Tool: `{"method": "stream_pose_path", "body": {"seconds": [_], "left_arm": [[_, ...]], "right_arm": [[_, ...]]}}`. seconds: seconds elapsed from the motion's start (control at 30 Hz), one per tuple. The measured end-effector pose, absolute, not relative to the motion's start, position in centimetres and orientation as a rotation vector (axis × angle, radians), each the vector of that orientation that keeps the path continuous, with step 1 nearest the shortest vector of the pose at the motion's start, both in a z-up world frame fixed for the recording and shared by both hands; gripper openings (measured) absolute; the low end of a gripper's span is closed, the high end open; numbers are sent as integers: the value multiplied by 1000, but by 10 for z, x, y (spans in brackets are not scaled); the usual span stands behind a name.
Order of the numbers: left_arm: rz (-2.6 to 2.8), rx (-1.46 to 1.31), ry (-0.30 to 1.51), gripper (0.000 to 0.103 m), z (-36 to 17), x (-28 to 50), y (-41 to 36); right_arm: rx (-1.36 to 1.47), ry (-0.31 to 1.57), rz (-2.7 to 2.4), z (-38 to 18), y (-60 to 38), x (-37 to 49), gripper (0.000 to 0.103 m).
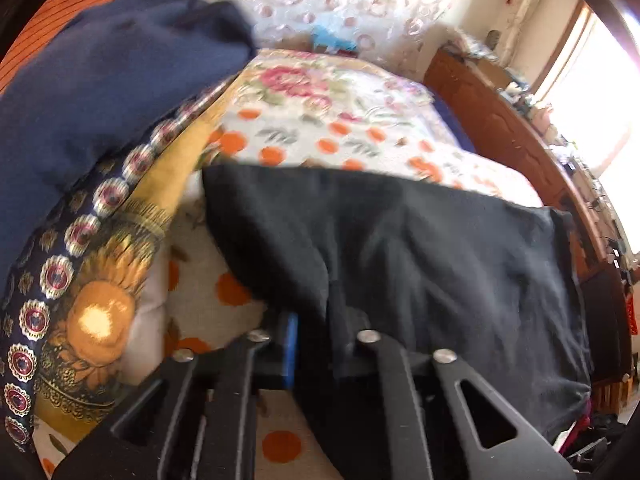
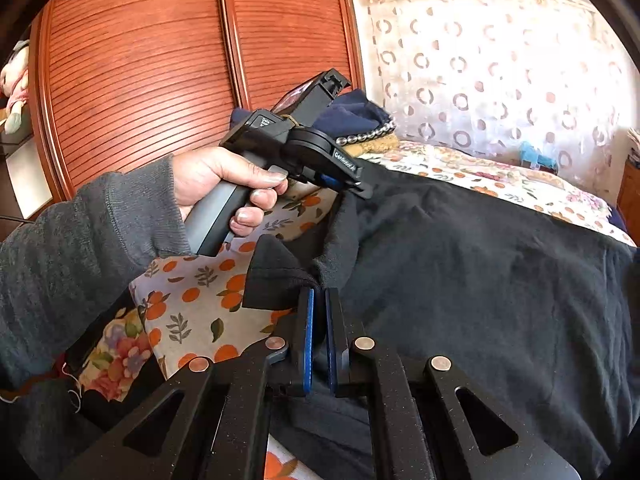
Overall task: Fold small clothes
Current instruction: 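Grasp the folded shirt edge with the right tool and lift it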
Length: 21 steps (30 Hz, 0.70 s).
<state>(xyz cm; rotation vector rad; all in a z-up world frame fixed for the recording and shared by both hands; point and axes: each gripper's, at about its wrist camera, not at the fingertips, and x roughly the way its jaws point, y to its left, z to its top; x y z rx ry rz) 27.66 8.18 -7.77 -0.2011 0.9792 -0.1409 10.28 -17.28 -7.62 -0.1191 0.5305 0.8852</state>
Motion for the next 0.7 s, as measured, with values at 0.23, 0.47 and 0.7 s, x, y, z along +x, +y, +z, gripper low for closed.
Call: {"method": "stream_pose_path", "body": {"seconds": [0.23, 0.47, 0.7], "left_arm": [[-231, -68, 884, 8, -24, 267, 17], [-375, 27, 817, 8, 25, 276, -78], [-483, 123, 823, 8, 36, 292, -184]], "right_arm": [[-48, 486, 849, -67, -217, 95, 5], [-4, 412, 729, -47, -296, 73, 5], [29, 392, 570, -43, -382, 56, 5]]}}
